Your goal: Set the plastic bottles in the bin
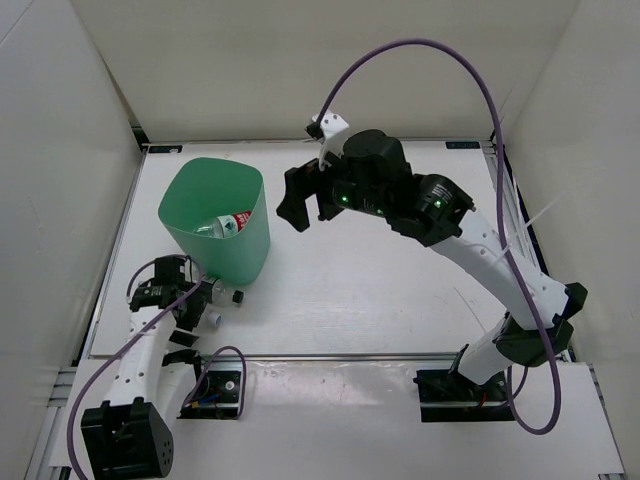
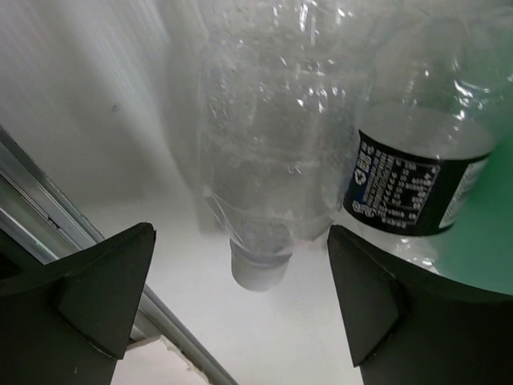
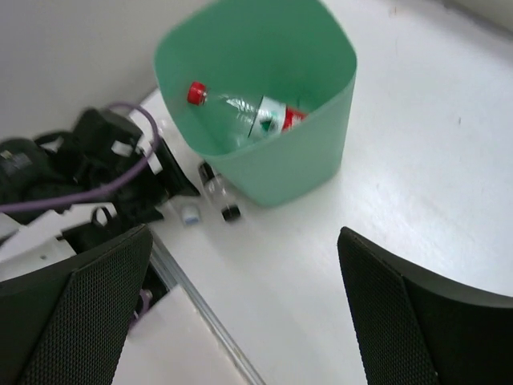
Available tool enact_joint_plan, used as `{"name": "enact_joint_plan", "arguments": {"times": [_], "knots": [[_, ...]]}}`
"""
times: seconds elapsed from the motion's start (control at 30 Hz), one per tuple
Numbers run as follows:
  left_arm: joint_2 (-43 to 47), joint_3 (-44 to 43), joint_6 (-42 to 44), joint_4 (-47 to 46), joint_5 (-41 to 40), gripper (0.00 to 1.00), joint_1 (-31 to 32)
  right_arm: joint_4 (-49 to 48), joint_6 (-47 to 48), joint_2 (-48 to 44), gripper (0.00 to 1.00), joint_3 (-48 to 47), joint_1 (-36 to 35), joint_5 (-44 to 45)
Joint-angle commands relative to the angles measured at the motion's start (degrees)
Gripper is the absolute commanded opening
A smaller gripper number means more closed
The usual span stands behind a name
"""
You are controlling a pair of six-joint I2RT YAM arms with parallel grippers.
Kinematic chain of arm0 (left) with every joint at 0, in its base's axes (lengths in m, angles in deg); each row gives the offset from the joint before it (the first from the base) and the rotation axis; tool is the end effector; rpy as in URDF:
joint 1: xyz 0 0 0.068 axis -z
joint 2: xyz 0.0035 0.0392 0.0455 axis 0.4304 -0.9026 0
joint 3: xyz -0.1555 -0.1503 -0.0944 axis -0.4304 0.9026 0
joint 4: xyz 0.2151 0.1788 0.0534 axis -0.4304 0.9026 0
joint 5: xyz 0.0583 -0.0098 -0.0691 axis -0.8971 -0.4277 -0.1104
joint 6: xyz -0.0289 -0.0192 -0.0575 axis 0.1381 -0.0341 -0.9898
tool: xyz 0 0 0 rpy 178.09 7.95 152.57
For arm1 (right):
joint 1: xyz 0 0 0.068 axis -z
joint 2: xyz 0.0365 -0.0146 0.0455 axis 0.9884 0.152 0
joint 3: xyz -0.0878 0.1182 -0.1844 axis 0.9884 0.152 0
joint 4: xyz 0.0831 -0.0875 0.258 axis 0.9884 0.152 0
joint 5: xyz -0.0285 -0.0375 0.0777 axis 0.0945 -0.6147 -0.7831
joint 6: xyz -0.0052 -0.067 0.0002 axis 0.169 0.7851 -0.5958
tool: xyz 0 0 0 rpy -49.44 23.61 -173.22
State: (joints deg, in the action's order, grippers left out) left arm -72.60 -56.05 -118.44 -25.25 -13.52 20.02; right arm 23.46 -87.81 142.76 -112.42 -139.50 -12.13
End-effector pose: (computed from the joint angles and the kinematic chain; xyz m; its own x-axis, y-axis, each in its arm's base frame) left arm 0.1751 0.0245 0.1322 -0.2716 -0.9336 -0.2337 -0.9315 0.3160 -0.1798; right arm 0.1881 0.2960 0.4779 -0.3425 -0.0658 -0.9372 -0.7447 0.6272 0.2281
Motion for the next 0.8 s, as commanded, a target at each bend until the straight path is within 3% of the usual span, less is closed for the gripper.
{"name": "enact_joint_plan", "arguments": {"times": [0.0, 0.1, 0.23, 0.37, 0.57, 0.67, 0.7, 0.77], "knots": [[0.42, 1.45, -2.10, -2.34, -3.26, 1.00, 0.20, 2.84, 0.15, -1.67, 1.00, 1.84, -0.21, 0.14], [0.42, 2.77, -2.70, -3.04, -2.74, 0.91, 0.20, 3.37, -0.46, -1.68, 1.00, 1.85, -0.21, 0.14], [0.42, 2.77, -2.71, -3.05, -1.60, 0.67, 0.20, 3.89, -0.46, -2.20, 1.00, 1.85, -0.21, 0.14], [2.26, 0.15, -4.55, 1.95, -1.59, 0.53, 0.20, 3.90, -0.46, -2.20, 1.00, 2.46, -0.21, 0.14], [12.69, -10.92, -9.04, 15.40, -4.93, 0.38, 0.20, 4.43, -2.74, -2.73, 1.00, 3.87, -0.21, 0.14], [16.92, -14.97, -10.27, 16.73, -4.93, 0.25, 0.20, 4.43, -2.75, -3.26, 1.00, 5.10, -0.21, -0.38], [16.94, -16.02, -10.27, 17.77, -4.93, 0.16, 0.20, 4.43, -3.27, -3.26, 1.00, 5.10, -0.21, -0.38], [16.94, -20.14, -10.88, 19.79, -4.93, 0.11, 0.20, 4.43, -3.28, -3.26, 1.00, 5.10, -0.21, -1.00]]}}
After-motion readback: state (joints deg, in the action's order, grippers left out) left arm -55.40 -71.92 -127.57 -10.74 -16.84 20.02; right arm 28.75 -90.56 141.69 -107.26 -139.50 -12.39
